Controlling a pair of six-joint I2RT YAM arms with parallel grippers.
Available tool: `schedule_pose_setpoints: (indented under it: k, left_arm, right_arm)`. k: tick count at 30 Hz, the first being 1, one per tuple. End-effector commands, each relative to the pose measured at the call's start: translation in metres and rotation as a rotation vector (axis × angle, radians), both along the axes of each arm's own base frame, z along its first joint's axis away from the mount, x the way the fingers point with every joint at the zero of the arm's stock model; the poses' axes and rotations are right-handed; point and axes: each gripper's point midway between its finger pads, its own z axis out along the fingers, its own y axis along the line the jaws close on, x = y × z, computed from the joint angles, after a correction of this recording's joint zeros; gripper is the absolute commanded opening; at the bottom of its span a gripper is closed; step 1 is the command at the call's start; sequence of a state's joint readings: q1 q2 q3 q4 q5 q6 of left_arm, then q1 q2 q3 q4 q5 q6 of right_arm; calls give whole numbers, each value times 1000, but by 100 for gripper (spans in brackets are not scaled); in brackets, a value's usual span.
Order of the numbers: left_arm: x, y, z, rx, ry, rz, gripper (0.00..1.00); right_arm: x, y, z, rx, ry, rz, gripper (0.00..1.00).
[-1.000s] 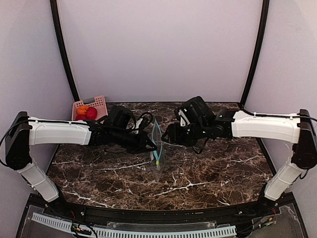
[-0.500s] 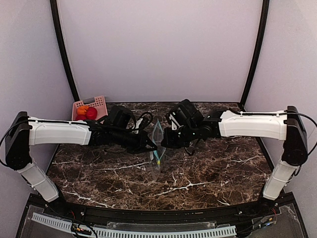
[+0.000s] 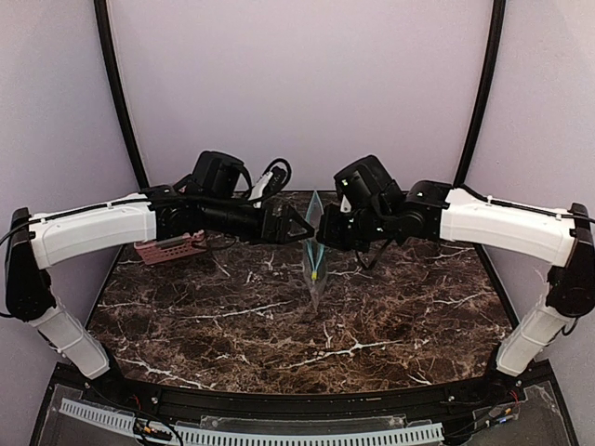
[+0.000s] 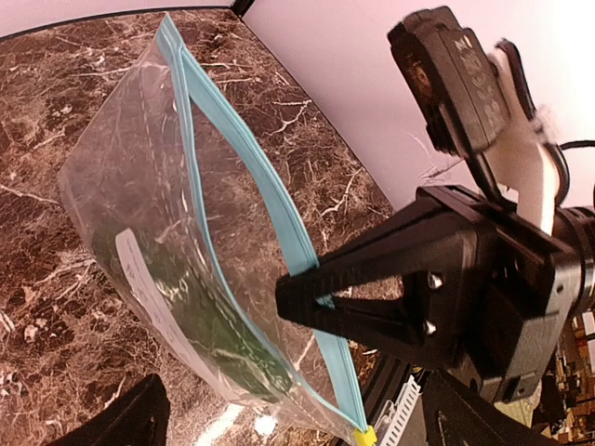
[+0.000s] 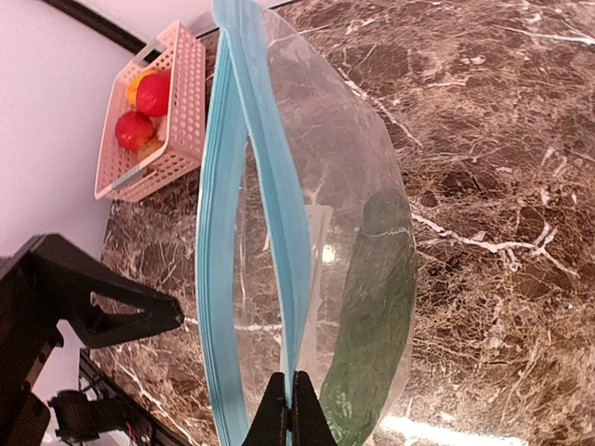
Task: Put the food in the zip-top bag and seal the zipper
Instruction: Pass from the left arm to the right, then adjust the zipper food storage bag at the center of the board.
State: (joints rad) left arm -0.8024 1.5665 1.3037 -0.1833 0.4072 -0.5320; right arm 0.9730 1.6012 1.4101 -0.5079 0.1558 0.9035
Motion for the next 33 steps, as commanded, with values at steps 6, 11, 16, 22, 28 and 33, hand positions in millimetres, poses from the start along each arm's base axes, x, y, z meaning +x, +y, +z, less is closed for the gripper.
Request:
schedule_pose_setpoints:
  k: [6, 11, 16, 22, 28, 33]
  left_arm:
    - [-49, 4, -52, 153, -2, -75, 99]
    - [-53, -2, -58, 124, -52, -29, 99]
    - [-42, -1, -68, 128, -120, 82, 99]
    - [-21, 0, -59, 75, -196, 187, 99]
    - [-8, -4, -49, 63, -260, 221, 96]
    - [-3, -6, -42, 43, -307, 231, 71]
  right_arm:
    - [17, -7, 14, 66, 10, -200, 0]
    - [20, -8, 20, 91, 6, -237, 0]
    - [19, -5, 22, 124, 14, -248, 0]
    - [16, 1, 23, 163, 38, -231, 0]
    - [14, 10, 26, 203, 49, -203, 0]
    - [13, 13, 24, 227, 62, -201, 0]
